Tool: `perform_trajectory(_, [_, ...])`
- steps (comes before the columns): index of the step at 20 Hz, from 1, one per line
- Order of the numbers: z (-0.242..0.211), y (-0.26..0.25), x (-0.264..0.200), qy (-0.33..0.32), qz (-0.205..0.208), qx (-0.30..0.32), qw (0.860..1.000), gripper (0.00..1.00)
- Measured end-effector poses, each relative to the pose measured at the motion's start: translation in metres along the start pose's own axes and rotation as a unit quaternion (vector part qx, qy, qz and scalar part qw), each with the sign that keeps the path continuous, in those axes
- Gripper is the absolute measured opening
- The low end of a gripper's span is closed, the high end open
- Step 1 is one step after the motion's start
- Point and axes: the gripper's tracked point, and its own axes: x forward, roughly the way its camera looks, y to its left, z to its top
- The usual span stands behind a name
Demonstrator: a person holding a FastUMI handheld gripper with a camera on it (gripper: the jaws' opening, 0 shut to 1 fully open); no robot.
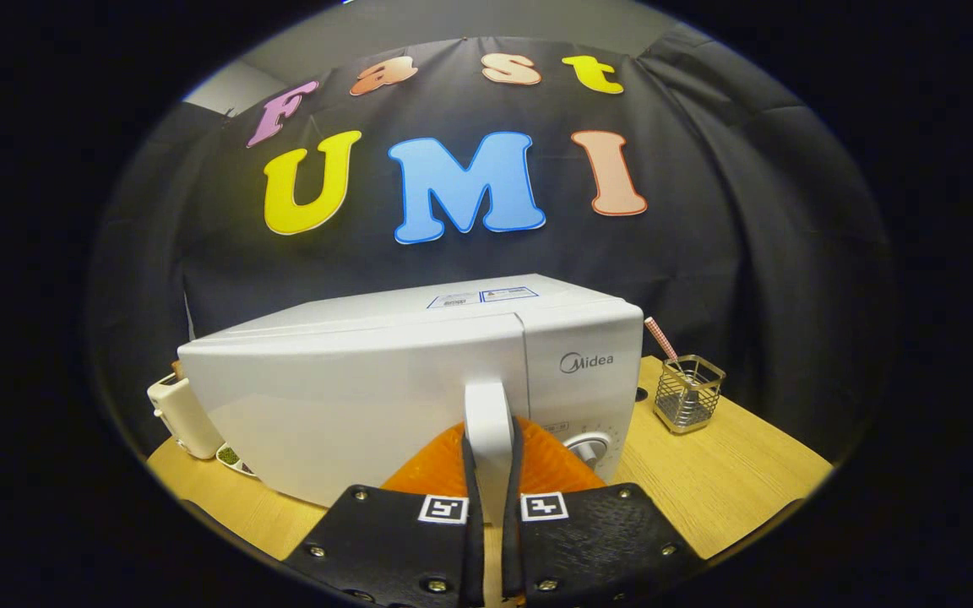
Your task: Open the microwave, put the food inside, and close the microwave door.
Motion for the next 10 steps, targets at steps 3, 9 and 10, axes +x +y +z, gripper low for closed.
perform_trajectory(3, [-0.001, -0.001, -0.002, -0.001, 0.001, -0.001, 1.0, 0.09])
perform_trajectory(9, [-0.014, 0.014, -0.067, -0.022, 0.01, -0.033, 0.999, 0.08])
perform_trajectory(10, [-0.016, 0.018, -0.079, -0.023, 0.013, -0.032, 0.999, 0.08])
